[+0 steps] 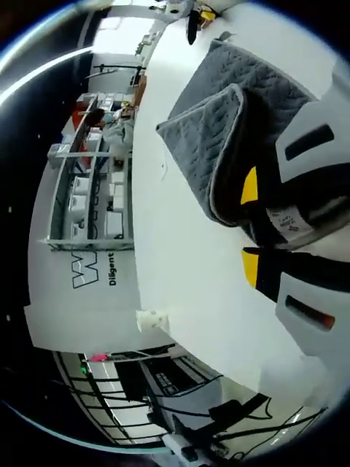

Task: Open the folded towel by lifting each exposed corner and separating the folded layers until the towel lies flat within the target outline without major curled edges

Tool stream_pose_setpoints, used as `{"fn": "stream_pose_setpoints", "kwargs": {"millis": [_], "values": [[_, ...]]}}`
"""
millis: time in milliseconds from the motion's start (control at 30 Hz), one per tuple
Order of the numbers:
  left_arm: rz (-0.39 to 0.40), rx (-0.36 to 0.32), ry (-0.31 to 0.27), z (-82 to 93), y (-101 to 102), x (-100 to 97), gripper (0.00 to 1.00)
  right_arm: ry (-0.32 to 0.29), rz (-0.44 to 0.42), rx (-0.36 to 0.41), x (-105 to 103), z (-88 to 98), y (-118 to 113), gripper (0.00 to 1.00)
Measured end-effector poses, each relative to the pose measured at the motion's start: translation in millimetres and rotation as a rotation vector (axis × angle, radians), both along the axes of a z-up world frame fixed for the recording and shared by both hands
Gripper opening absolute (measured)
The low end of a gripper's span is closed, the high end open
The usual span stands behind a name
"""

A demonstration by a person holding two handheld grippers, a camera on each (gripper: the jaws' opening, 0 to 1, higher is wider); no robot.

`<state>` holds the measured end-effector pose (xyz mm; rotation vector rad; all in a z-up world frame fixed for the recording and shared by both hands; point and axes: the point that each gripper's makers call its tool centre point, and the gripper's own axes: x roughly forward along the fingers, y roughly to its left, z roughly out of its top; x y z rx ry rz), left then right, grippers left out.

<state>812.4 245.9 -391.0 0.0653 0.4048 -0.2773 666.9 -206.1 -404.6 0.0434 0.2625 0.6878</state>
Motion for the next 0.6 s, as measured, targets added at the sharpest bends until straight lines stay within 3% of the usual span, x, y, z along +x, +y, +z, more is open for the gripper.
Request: {"fn": "stream_pose_setpoints", "kwargs": {"millis": [267,400,600], "values": [[-0.067,0.011,-0.067,28.0,-8.2,-9.9,0.36,0.007,-0.002,0.011,2.7,-0.4,-3.6,0.94],[-0.089,0.063,-0.098,35.2,-9.7,-11.9,0.47,0.008,-0.002,0.015,3.7,-0.1,-4.8,0.94],[-0.147,0.0,-0.132,44.8,-22.0,-11.4,0.66,0.007,-0.001,0.015,2.9,0.0,-3.6,0.94]]}}
